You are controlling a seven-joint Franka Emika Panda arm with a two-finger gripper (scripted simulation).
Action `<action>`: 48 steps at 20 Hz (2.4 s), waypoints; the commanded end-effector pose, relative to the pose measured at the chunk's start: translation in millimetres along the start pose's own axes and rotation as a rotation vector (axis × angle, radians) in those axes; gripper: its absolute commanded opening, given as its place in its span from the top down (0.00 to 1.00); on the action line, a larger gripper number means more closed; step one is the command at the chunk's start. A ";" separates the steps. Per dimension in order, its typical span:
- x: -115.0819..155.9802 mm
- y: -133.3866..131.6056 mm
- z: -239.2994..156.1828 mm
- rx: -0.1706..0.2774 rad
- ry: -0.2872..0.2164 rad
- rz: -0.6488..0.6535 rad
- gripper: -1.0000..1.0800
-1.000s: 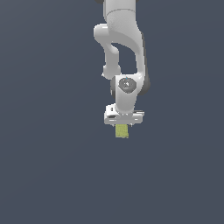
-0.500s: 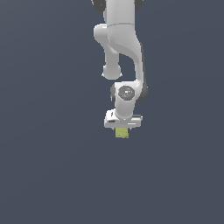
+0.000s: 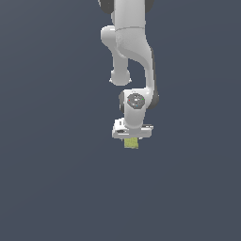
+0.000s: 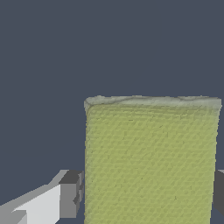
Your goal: Pick up the object and move it to a goal position.
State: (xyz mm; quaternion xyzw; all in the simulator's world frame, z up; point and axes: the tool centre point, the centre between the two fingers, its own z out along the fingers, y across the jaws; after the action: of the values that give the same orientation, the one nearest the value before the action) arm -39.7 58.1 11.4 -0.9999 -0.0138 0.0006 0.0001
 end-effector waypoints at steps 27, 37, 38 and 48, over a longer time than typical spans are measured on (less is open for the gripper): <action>-26.9 56.4 -121.6 0.000 0.001 0.000 1.00; -49.7 105.8 -229.7 0.002 0.001 0.000 1.00; -51.9 110.7 -240.5 0.002 0.001 0.000 1.00; -72.1 158.7 -344.7 0.003 0.001 0.000 1.00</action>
State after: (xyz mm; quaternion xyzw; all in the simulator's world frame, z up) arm -103.7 -95.3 339.8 -0.9999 -0.0135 0.0002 0.0016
